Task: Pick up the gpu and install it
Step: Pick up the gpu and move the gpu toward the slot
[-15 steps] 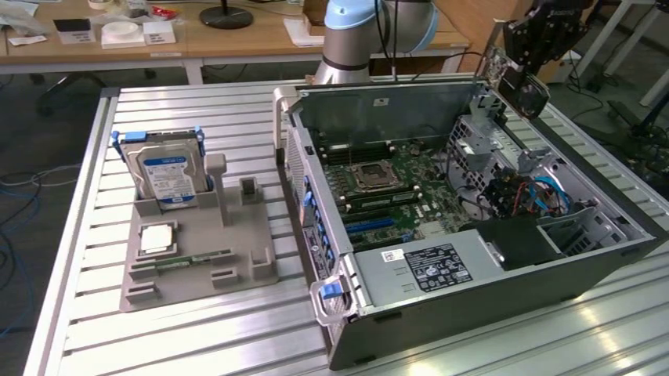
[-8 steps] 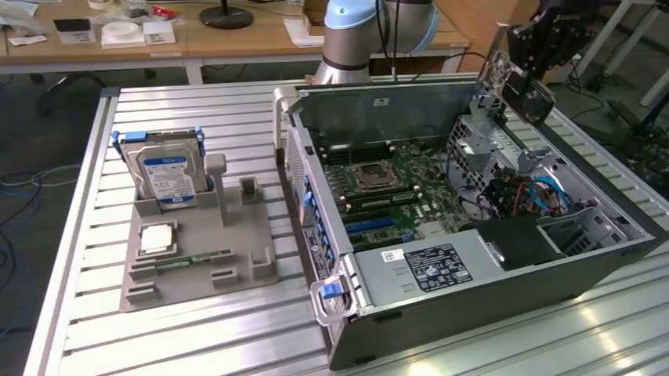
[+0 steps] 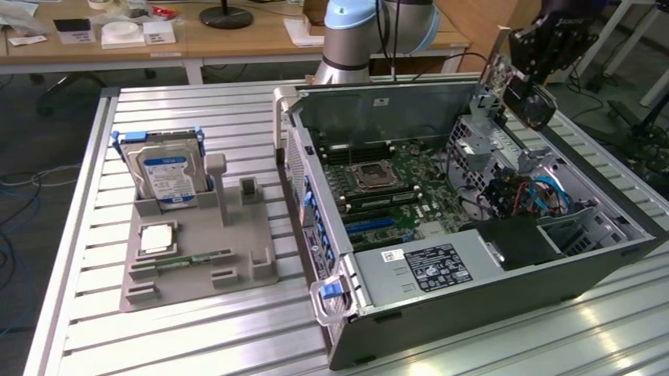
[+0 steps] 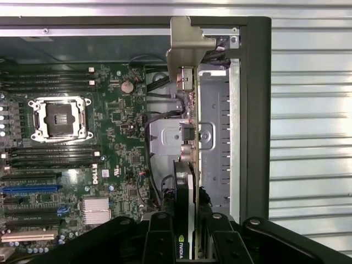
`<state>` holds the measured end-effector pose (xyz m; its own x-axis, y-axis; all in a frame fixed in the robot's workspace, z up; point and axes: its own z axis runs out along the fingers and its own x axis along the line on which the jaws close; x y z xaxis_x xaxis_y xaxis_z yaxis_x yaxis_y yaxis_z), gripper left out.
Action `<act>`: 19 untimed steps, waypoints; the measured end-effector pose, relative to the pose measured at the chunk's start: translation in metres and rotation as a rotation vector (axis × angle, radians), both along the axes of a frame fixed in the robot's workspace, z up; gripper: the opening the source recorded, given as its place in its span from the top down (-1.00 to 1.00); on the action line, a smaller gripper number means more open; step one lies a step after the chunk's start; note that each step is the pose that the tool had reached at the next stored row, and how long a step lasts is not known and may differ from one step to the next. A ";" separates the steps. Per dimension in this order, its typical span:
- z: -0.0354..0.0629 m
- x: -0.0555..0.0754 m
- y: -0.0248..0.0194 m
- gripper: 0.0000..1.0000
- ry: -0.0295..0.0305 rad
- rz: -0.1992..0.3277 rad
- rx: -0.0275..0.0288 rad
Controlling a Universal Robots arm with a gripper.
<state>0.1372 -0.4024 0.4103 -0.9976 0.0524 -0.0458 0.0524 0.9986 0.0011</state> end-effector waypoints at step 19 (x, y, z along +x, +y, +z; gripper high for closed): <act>-0.0057 -0.038 -0.0246 0.47 0.0000 0.000 -0.0004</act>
